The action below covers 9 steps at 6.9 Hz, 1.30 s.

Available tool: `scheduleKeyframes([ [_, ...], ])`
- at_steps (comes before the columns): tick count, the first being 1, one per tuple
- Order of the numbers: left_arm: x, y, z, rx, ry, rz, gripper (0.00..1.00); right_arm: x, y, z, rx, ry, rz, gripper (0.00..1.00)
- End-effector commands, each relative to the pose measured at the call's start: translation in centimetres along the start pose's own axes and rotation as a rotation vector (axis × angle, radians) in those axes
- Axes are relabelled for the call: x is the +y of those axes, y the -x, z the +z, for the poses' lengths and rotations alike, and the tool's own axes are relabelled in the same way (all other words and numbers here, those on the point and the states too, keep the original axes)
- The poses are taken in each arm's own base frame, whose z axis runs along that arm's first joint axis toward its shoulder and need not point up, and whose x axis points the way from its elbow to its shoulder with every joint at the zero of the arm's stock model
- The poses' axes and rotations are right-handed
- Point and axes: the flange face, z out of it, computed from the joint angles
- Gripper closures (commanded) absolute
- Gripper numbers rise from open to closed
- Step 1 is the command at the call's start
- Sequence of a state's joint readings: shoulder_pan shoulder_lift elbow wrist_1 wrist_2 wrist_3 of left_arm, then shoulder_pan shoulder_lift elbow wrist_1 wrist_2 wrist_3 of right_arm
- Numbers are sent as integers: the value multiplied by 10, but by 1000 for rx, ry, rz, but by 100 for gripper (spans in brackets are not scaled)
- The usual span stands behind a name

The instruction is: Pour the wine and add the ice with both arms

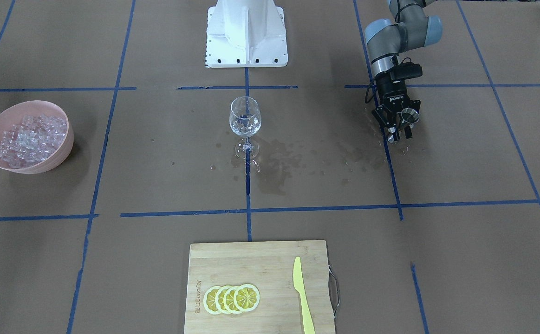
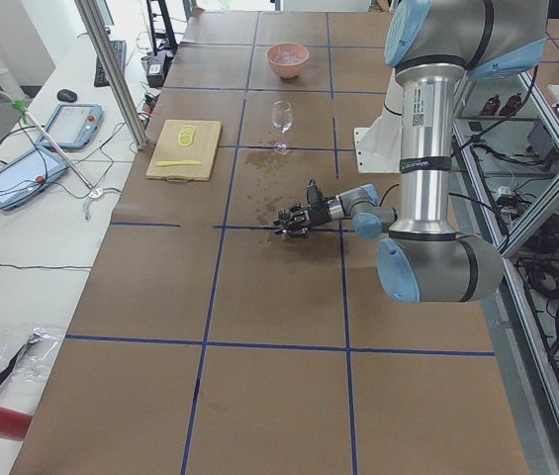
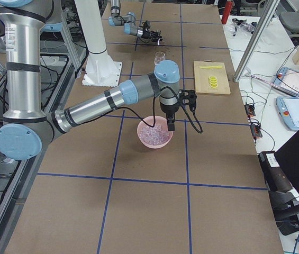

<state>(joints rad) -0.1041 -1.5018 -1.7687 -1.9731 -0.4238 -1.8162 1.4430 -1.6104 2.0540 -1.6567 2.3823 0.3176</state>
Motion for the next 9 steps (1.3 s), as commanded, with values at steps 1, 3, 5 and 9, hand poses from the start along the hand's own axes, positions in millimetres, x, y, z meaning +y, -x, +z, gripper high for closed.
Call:
scheduleKeyframes([
  [1, -4, 4, 0, -3, -1, -1, 100, 0, 1, 0, 0, 0, -2, 0],
  [3, -19, -2, -4, 32, 4, -80, 100, -1, 0, 0, 3, -2, -1, 0],
  [5, -37, -14, -12, 57, 5, -117, 100, 0, 0, 0, 0, 0, 0, 0],
  [9, -106, -30, -4, 127, -60, -43, 100, 0, 0, 0, -1, 1, -1, 0],
])
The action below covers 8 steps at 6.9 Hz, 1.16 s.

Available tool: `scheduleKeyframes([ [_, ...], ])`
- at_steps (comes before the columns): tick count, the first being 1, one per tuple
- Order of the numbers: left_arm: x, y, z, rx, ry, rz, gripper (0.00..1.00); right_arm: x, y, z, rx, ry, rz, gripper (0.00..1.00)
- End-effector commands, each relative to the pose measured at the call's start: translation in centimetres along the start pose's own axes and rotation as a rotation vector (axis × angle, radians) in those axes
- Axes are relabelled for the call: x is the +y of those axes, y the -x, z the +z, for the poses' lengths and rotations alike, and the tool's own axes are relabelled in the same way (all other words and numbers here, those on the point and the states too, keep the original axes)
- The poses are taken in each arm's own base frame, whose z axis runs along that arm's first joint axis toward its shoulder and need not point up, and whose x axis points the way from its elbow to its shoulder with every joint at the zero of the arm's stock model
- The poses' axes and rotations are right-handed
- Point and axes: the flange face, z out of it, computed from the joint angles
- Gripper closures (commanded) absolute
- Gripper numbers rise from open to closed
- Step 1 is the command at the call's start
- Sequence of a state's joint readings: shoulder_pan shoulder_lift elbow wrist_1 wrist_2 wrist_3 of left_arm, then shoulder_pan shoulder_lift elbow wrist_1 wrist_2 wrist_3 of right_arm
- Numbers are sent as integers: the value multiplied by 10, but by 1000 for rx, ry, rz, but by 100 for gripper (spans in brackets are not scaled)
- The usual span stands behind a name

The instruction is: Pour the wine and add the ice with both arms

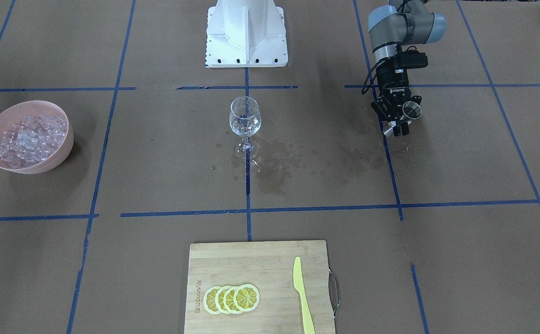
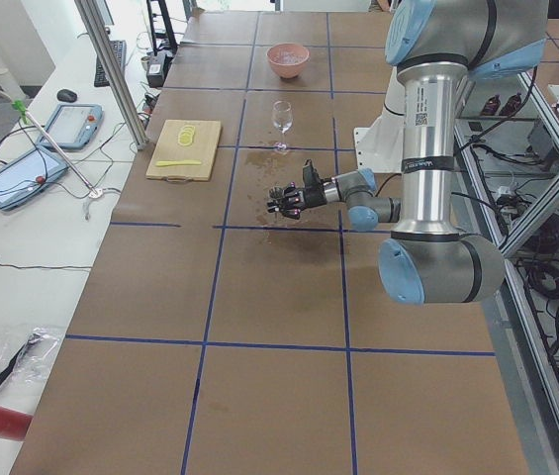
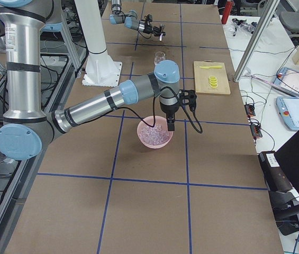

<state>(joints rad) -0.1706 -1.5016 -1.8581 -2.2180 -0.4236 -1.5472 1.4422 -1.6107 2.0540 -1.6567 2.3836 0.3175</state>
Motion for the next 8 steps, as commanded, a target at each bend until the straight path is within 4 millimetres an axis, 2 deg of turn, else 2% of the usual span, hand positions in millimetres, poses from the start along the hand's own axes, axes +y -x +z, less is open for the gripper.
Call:
scheduleKeyframes([
  [1, -43, -9, 6, 42, -49, 69, 100, 0, 0, 0, -2, 1, 0, 0],
  [2, -52, -16, 6, 62, -58, 63, 100, 0, 0, 1, -2, 3, 0, 0],
  [4, -80, -88, 2, 129, -90, 29, 100, 0, 0, 6, 1, 13, 1, 0],
  [5, -95, -113, -3, 155, -97, -25, 100, -1, -2, 12, 3, 23, 3, 0],
  [6, -106, -118, -11, 173, -92, 18, 100, -1, -2, 13, 3, 25, 2, 0],
  [7, -112, -125, -13, 178, -104, 118, 100, -1, -2, 13, 4, 26, 5, 0],
  [8, -113, -135, -15, 184, -102, 133, 100, 0, 1, 14, 2, 28, 0, 0],
])
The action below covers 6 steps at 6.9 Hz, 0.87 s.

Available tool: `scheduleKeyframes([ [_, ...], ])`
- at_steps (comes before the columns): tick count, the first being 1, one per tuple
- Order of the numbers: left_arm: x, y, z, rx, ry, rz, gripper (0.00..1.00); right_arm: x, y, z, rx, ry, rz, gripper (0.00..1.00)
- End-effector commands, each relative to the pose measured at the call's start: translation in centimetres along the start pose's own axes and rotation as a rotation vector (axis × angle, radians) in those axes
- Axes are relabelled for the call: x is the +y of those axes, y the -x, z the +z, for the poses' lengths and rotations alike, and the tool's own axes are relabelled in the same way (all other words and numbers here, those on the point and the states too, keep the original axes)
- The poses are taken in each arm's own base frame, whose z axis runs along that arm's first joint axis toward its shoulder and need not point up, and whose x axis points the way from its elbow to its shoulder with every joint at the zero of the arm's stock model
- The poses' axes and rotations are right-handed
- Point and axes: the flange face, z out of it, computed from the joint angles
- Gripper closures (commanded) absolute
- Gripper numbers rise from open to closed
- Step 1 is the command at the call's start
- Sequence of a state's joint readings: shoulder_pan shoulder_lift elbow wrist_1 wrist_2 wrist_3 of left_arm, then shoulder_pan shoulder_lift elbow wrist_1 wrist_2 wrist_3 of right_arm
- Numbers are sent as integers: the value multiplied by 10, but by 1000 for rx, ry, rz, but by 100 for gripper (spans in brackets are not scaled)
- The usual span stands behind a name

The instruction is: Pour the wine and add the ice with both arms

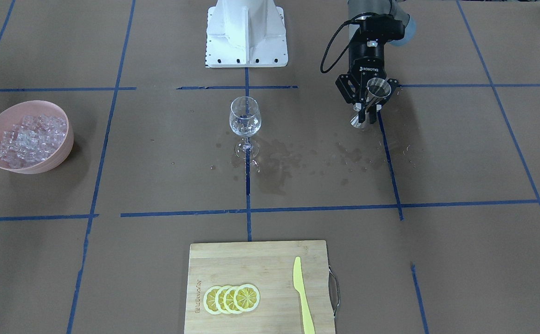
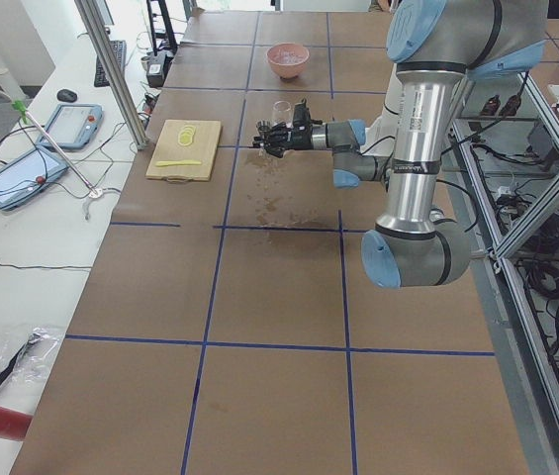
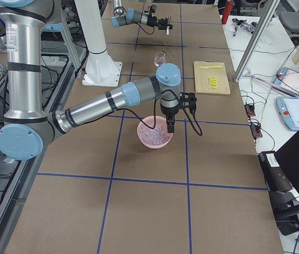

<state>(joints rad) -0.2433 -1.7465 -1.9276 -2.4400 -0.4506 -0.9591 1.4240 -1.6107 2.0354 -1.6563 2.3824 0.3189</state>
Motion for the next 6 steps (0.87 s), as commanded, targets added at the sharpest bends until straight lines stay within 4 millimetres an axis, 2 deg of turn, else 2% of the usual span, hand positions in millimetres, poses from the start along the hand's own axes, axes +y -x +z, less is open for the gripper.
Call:
scheduleKeyframes([
  [1, -8, -21, 1, 16, -4, 134, 100, 2, 15, 5, -2, 8, 42, 0],
  [4, 0, -25, 2, 18, 7, 197, 100, 5, 48, 18, -39, -33, 82, 0],
  [5, 0, -40, 5, 23, 3, 270, 100, 6, 54, 23, -29, -28, 82, 0],
  [6, 7, -57, 11, 27, 4, 271, 100, 8, 60, 25, -16, -32, 81, 0],
])
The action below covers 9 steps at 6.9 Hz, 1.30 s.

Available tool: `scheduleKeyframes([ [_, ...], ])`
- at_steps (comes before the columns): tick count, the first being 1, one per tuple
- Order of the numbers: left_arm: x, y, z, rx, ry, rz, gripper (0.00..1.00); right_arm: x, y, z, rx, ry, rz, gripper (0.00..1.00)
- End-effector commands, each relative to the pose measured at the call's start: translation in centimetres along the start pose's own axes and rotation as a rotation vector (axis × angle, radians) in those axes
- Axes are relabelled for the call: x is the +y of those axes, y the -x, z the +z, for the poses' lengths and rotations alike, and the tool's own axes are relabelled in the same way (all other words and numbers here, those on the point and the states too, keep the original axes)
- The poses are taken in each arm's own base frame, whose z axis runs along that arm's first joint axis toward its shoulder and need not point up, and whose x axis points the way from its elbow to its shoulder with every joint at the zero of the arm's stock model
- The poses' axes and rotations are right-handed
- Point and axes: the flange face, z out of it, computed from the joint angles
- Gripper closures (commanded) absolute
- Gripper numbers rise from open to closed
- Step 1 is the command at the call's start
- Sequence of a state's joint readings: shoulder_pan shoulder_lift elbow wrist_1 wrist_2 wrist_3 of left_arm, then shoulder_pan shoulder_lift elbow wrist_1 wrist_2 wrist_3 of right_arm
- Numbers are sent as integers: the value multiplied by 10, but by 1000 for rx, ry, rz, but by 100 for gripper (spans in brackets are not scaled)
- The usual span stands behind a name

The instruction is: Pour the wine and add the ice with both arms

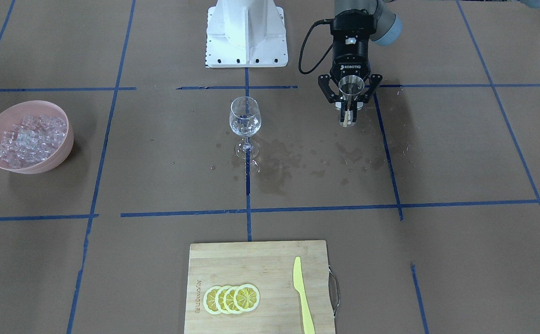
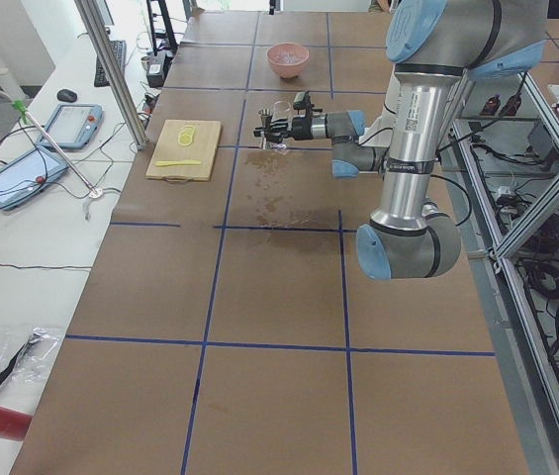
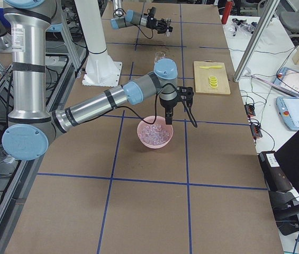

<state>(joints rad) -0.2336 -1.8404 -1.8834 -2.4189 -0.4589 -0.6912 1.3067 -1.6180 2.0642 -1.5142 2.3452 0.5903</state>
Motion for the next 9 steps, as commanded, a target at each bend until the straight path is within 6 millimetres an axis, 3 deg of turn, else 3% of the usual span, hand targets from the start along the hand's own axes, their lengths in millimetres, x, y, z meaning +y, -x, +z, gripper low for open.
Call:
scheduleKeyframes([
  [1, -2, -34, 9, 31, 20, 27, 100, 5, 13, 5, 6, 1, 1, 0],
  [3, -10, -46, 10, 45, 28, 24, 100, 6, 17, 6, 5, 3, 8, 0],
  [5, -24, -76, 9, 68, 67, 58, 100, 7, 20, 10, 11, 5, 1, 0],
  [9, -18, -97, -10, 115, 82, 152, 100, 9, 27, 12, 10, 9, 1, 0],
])
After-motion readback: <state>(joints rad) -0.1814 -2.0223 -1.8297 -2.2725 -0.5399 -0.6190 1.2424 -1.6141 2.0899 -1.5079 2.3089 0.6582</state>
